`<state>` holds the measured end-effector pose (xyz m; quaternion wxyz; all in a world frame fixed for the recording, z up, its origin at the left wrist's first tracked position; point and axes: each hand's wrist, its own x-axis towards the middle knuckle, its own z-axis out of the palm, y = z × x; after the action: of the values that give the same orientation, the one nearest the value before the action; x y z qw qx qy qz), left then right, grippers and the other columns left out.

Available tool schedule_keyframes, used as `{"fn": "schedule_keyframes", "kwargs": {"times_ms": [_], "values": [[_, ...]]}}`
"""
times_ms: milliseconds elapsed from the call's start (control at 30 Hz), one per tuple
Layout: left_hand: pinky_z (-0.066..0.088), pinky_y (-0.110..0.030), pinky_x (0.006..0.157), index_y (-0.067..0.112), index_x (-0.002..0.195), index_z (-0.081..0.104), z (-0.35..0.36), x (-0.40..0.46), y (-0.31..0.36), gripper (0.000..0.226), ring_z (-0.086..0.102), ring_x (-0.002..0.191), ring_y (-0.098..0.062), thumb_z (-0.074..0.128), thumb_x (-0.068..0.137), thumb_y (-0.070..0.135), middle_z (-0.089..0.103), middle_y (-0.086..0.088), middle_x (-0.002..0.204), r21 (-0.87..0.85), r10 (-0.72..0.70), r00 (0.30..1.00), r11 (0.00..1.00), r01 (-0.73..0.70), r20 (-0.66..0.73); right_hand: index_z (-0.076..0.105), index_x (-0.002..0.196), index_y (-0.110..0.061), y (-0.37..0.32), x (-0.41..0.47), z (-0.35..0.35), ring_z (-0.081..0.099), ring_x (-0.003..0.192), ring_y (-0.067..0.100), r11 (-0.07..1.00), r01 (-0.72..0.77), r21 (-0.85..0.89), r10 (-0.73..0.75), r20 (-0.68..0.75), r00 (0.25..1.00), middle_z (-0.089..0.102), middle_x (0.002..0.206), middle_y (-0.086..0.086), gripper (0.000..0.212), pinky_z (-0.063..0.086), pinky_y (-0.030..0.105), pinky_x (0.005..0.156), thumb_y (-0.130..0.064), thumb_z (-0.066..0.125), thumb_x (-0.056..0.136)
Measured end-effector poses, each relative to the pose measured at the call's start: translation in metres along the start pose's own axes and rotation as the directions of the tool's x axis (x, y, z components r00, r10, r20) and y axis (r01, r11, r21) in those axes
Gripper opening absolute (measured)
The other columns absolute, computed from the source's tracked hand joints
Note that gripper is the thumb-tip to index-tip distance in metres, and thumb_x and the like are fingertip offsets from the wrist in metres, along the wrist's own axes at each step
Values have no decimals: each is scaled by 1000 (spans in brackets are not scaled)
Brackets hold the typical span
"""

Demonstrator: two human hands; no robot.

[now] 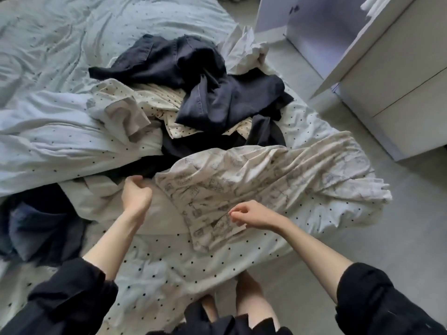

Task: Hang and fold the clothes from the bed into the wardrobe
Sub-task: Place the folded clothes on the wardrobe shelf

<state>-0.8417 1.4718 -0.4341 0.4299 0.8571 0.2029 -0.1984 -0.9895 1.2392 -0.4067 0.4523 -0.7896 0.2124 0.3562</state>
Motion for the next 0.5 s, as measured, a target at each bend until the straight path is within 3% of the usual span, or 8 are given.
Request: {"fn": "schedule_keyframes", "kwargs": {"times_ms": [100, 200, 267, 400, 500], "values": [[38, -30, 91, 6, 112, 56, 28, -21, 5, 34, 54, 103, -27, 40, 83, -4, 58, -12, 110, 77, 220, 975, 973, -216, -43, 64, 113, -16, 18, 10, -23, 64, 95, 14, 999, -6, 50, 11, -105, 994, 68, 103, 1, 26, 50, 32, 87, -24, 45, 96], [39, -24, 84, 5, 102, 60, 67, -42, 18, 30, 56, 97, -22, 41, 82, -8, 59, -8, 101, 97, 429, 902, 897, -431, 45, 63, 115, -12, 41, 18, -55, 63, 97, 16, 991, -21, 134, 53, -235, 970, 68, 103, 3, 27, 50, 36, 91, -22, 44, 98], [43, -28, 85, 7, 101, 60, 96, -51, 32, 29, 56, 96, -19, 43, 82, -9, 58, -3, 98, 107, 530, 840, 834, -542, 119, 63, 114, -12, 57, 23, -78, 63, 101, 19, 983, -23, 185, 81, -313, 946, 68, 103, 4, 27, 50, 37, 92, -20, 43, 98], [45, -31, 84, 6, 103, 62, 168, -64, 72, 27, 55, 98, -21, 48, 83, -7, 61, -7, 100, 137, 673, 695, 686, -714, 255, 61, 121, -14, 99, 43, -146, 56, 113, 19, 995, -90, -39, 64, -445, 893, 64, 117, 2, 31, 42, 28, 91, -22, 43, 97], [45, -37, 78, 7, 102, 64, 222, -66, 102, 27, 55, 95, -27, 47, 83, -2, 63, -9, 98, 181, 730, 605, 580, -795, 318, 57, 126, -11, 133, 70, -204, 52, 119, 25, 973, -115, -201, 3, -483, 875, 59, 128, 8, 35, 40, 33, 99, -15, 40, 96]]}}
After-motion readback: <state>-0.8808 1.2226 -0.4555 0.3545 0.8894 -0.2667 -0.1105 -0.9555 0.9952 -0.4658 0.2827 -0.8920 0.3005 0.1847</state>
